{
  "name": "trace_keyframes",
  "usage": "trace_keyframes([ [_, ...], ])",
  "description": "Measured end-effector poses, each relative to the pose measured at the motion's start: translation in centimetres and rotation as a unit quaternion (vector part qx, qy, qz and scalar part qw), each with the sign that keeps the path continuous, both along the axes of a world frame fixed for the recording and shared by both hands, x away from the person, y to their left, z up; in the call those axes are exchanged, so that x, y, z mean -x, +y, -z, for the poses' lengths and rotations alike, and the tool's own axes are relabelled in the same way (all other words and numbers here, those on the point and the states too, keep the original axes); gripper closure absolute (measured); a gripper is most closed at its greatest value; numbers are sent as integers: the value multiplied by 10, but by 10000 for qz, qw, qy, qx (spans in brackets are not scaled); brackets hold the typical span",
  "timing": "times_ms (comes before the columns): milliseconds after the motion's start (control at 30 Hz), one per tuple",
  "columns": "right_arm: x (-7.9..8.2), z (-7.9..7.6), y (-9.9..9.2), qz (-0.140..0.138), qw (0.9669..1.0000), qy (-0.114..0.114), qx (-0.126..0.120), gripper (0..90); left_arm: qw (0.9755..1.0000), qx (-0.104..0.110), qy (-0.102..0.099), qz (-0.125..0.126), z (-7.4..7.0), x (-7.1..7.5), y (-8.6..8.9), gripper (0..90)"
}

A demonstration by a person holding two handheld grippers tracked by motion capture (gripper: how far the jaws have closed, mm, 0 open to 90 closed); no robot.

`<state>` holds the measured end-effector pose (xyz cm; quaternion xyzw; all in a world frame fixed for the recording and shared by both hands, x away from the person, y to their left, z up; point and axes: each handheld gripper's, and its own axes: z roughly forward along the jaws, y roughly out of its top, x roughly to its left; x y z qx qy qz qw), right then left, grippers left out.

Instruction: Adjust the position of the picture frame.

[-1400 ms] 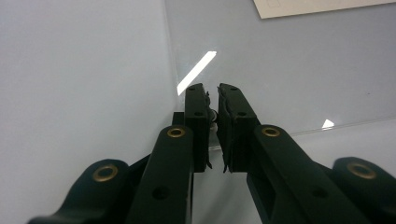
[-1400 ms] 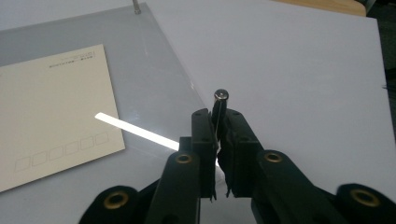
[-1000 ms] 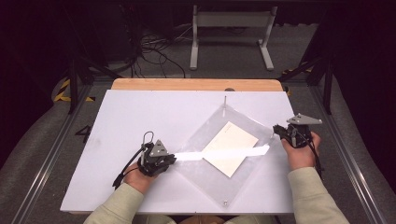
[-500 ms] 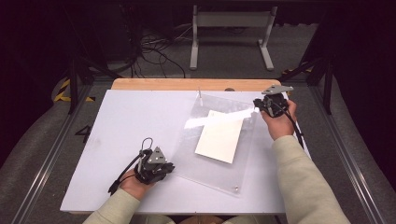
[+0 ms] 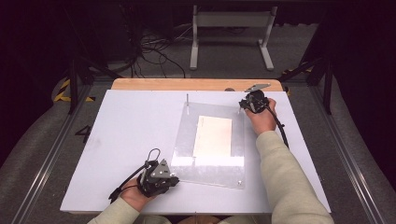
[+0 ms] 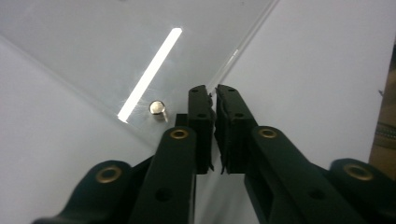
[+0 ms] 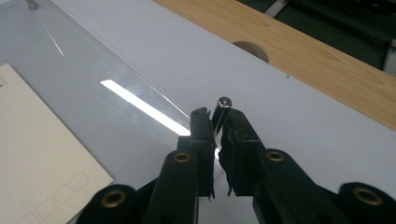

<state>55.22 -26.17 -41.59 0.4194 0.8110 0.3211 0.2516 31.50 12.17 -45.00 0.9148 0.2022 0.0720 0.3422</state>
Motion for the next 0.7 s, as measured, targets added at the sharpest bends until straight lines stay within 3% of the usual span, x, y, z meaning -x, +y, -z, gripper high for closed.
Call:
trace_keyframes([
  [67,2,-1,-1,34,10000,-37,-13,747,9999,58,-48,-85,-1,-1,2,753],
  [133,17,-5,-8,46,9995,-125,-289,723,9987,320,-116,-369,-3,-6,11,661],
  [267,47,-6,-17,-169,9980,-174,-577,709,9972,453,-2,-594,2,-13,19,607],
  [467,108,-5,-36,-423,9905,-190,-1293,687,9974,419,32,-580,7,-17,17,619],
  [500,108,-5,-36,-423,9905,-190,-1293,687,9974,419,32,-580,7,-17,17,628],
  [633,152,0,-50,-439,9856,-394,-1586,692,9982,400,-96,-433,7,-16,15,696],
  [700,163,2,-54,-484,9872,-319,-1485,687,9984,452,-122,-309,9,-16,11,792],
])
